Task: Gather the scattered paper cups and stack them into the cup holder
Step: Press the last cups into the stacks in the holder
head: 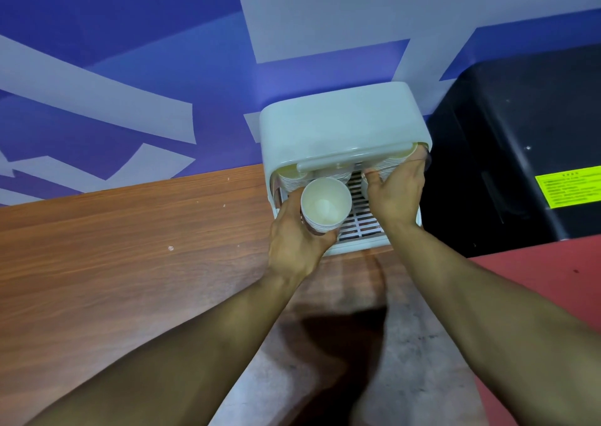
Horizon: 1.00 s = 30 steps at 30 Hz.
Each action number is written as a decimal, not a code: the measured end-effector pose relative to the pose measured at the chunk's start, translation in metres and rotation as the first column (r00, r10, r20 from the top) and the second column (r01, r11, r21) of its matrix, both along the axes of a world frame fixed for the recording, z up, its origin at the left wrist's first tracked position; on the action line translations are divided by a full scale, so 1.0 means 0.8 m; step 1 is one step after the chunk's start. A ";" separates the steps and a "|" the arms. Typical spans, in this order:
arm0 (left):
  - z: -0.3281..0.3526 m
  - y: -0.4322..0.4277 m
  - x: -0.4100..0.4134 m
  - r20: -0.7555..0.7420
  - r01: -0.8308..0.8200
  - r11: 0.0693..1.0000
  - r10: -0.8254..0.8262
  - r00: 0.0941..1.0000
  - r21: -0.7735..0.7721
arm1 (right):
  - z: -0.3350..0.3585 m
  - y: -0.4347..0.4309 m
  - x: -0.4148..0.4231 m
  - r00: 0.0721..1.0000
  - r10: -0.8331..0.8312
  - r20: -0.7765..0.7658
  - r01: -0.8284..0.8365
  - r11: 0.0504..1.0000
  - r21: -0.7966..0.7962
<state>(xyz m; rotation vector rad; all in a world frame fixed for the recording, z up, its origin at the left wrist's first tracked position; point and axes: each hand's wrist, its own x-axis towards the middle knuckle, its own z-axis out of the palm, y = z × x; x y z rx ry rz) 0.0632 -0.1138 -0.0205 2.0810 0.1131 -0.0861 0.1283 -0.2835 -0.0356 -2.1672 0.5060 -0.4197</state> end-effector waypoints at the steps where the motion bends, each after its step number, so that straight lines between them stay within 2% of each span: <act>1: 0.000 -0.001 0.000 0.000 0.001 1.000 -0.001 1.000 -0.003 | 0.000 0.000 0.002 1.000 -0.001 0.000 0.001 1.000 -0.004; 14: -0.004 0.003 0.003 -0.017 0.003 1.000 -0.002 1.000 0.006 | -0.005 -0.002 -0.001 0.999 -0.008 0.053 0.004 0.998 0.063; 30: -0.001 -0.013 0.002 0.013 0.000 1.000 0.000 1.000 0.024 | 0.012 0.011 -0.014 0.998 -0.045 -0.051 0.050 0.993 0.108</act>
